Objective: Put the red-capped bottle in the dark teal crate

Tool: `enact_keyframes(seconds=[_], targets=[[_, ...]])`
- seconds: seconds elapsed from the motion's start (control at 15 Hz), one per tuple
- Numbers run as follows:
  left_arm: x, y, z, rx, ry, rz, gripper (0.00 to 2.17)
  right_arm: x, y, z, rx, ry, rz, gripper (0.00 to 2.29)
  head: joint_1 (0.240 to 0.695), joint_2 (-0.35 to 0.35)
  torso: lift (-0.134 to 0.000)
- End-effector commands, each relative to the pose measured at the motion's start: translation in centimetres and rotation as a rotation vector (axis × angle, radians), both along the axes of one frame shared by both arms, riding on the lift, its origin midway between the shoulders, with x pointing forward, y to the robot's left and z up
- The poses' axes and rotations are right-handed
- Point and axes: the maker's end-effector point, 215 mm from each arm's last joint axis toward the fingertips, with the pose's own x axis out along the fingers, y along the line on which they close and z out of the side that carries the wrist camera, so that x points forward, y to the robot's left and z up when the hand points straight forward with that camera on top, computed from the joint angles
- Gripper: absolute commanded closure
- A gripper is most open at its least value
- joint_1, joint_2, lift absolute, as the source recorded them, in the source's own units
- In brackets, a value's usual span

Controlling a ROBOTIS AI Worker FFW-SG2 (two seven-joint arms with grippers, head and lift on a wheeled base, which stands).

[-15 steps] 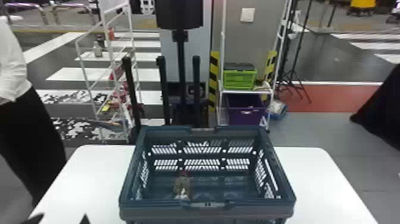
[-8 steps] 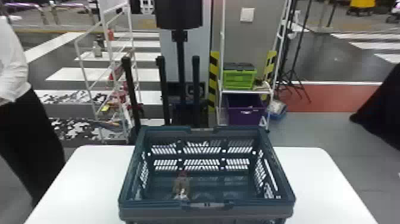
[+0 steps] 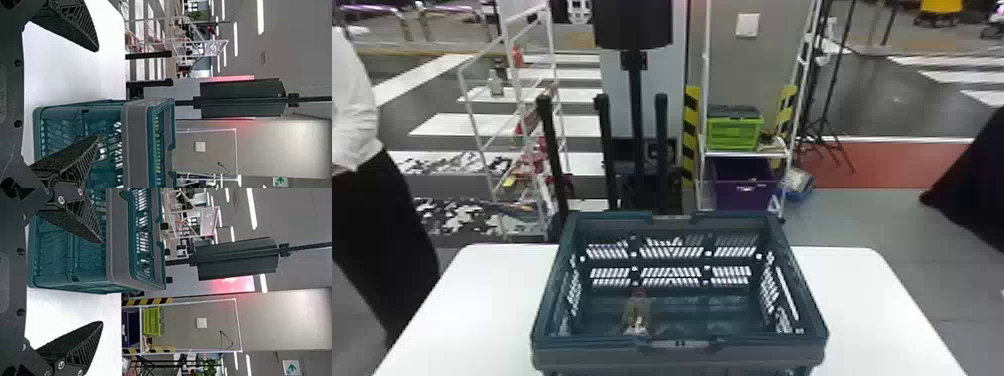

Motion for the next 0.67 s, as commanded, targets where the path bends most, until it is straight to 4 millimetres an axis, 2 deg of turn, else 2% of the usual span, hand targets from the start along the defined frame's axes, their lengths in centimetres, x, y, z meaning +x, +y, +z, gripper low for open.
enact_keyframes(seconds=[0.0,0.6], targets=[[0.16,-0.11,0.45,-0.011,-0.009,0.009,0.09,-0.05,0.00,-0.10,0.001,0.002,-0.001,0.15,0.499,0.000,0.000],[0.89,0.09,0.60,-0.025,-0.013,0.017,0.09,-0.16,-0.18,-0.60,0.004,0.011,-0.008,0.15,0.499,0.000,0.000]])
